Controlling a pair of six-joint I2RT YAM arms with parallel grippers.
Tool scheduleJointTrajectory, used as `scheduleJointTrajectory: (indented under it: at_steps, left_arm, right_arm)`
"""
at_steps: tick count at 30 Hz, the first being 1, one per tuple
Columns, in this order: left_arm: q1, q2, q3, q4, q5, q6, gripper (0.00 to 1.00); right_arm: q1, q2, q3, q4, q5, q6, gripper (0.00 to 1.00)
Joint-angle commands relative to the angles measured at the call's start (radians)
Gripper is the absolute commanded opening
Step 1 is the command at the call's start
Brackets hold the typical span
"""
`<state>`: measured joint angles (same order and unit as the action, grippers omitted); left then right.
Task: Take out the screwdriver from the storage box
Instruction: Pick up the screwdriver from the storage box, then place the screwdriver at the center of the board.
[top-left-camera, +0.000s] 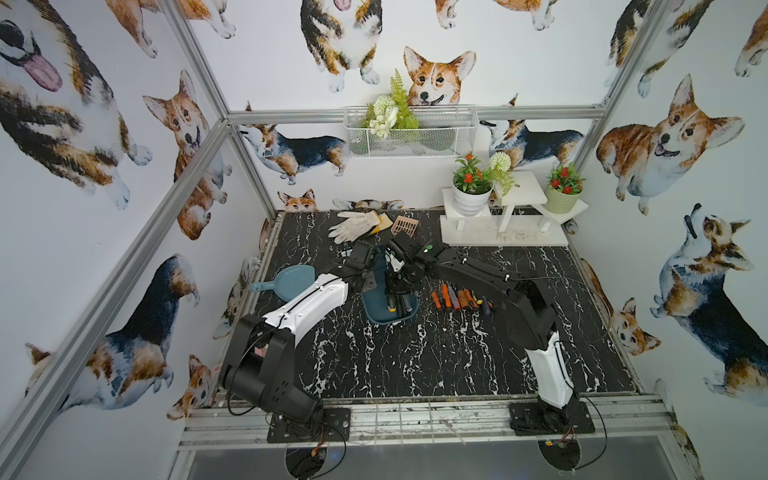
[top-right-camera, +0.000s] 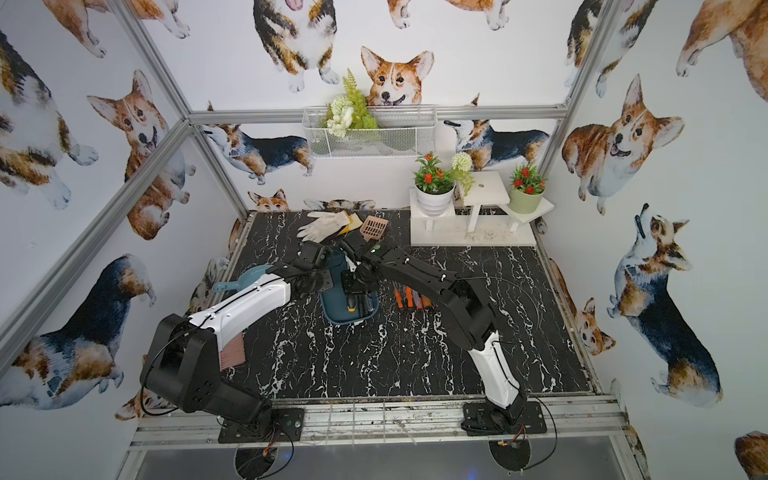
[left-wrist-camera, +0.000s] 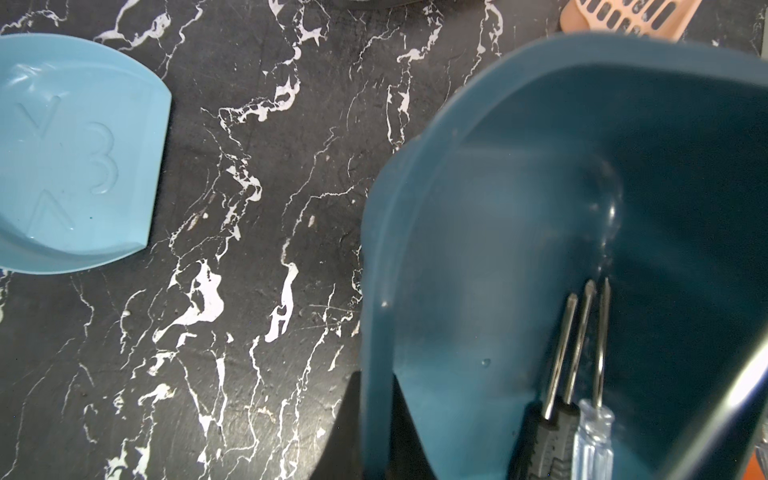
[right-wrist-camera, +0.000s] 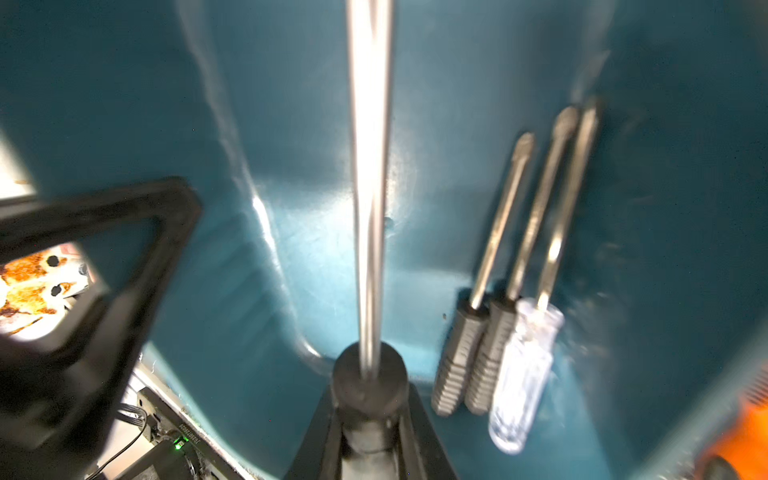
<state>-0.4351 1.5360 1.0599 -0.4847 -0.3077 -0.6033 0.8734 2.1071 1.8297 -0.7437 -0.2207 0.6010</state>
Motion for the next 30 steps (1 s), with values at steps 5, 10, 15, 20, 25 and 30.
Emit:
scheduleJointTrajectory:
  at_steps: [5,10,15,20,25,30]
  left_arm:
    - [0.001,0.003,0.008,0.012,-0.005,-0.007,0.0]
    - [0.001,0.003,0.008,0.015,-0.008,-0.009,0.0]
    - [0.001,-0.004,-0.017,0.042,0.001,-0.031,0.0]
    - [0.001,0.0,-0.016,0.032,0.001,-0.019,0.0]
    - [0.001,0.004,-0.009,0.029,0.001,-0.015,0.0]
    - [0.001,0.006,0.001,0.025,0.002,-0.017,0.0]
  right_arm:
    - [-0.082,-0.118,-0.109,0.003,0.007,-0.027,0.0]
    - [-0.161,-0.199,-0.177,-0.058,0.032,-0.061,0.0]
    - [-0.224,-0.242,-0.218,-0.177,0.106,-0.15,0.0]
    - [-0.295,-0.238,-0.235,-0.266,0.126,-0.254,0.0]
    - [-0.329,-0.178,-0.185,-0.362,0.154,-0.34,0.0]
    - [-0.327,-0.1,-0.135,-0.423,0.184,-0.383,0.0]
